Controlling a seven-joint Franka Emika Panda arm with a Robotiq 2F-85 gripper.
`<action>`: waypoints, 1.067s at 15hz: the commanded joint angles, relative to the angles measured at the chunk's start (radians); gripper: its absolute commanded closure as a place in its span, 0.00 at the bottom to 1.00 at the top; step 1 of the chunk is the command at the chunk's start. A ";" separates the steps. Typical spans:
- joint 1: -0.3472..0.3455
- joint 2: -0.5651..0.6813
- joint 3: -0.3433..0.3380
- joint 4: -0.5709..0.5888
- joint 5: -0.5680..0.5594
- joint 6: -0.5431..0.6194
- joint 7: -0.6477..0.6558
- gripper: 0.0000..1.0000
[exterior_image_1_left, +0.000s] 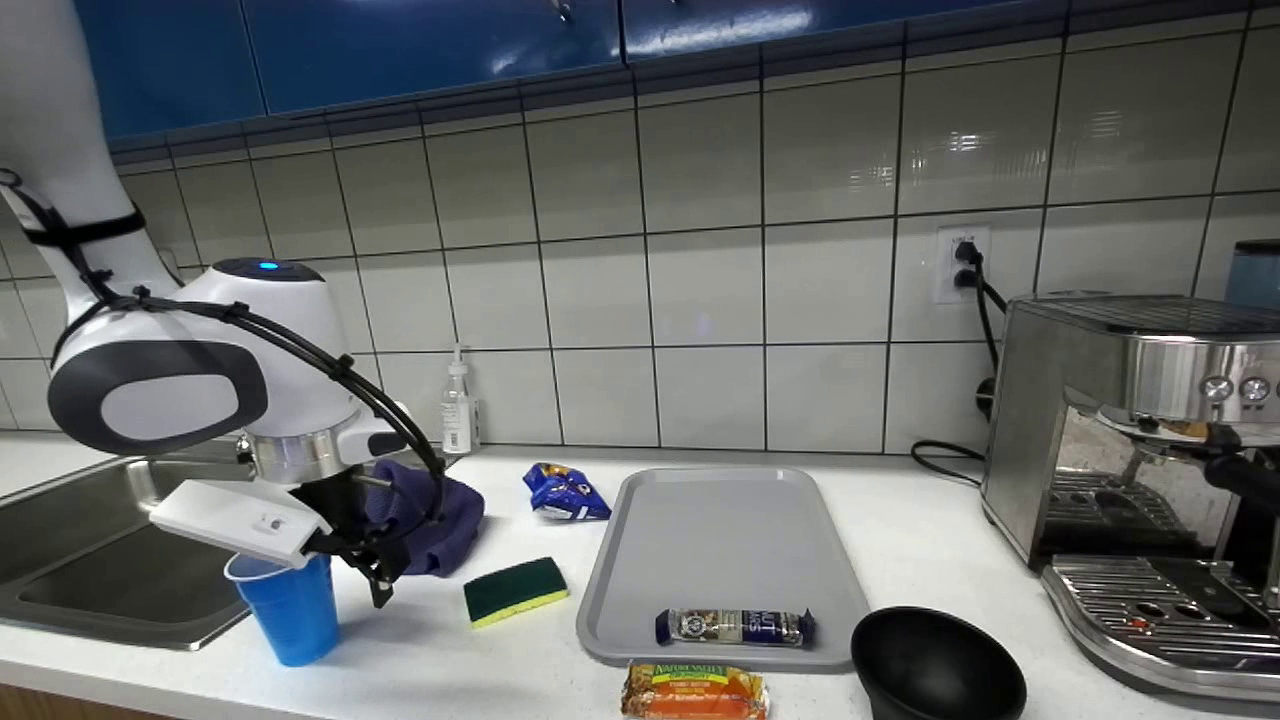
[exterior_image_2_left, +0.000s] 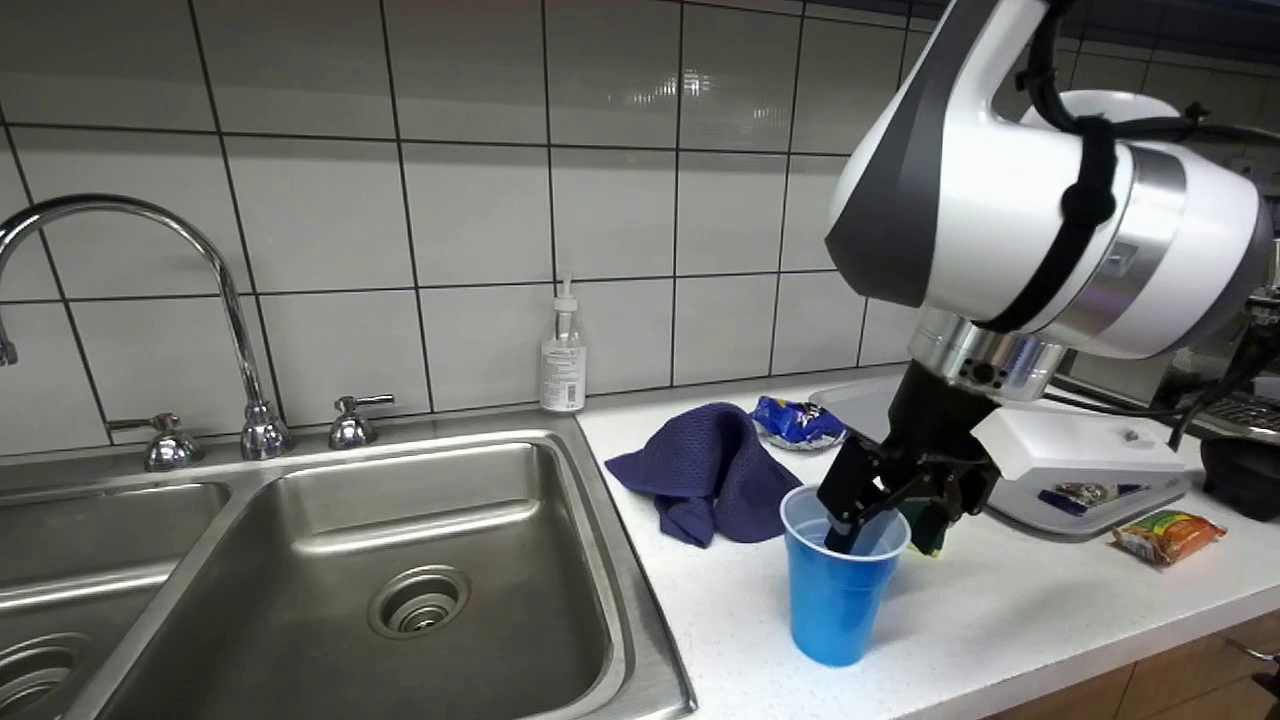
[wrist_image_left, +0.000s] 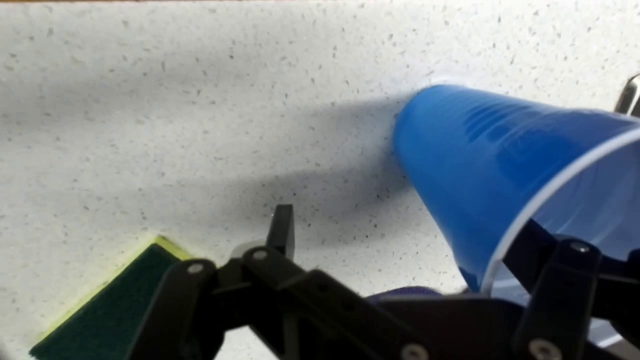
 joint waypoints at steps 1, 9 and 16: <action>0.020 0.001 0.009 0.000 0.171 0.026 -0.154 0.00; 0.026 -0.024 -0.004 0.001 0.446 0.010 -0.389 0.00; 0.019 -0.095 -0.016 -0.015 0.466 -0.012 -0.325 0.00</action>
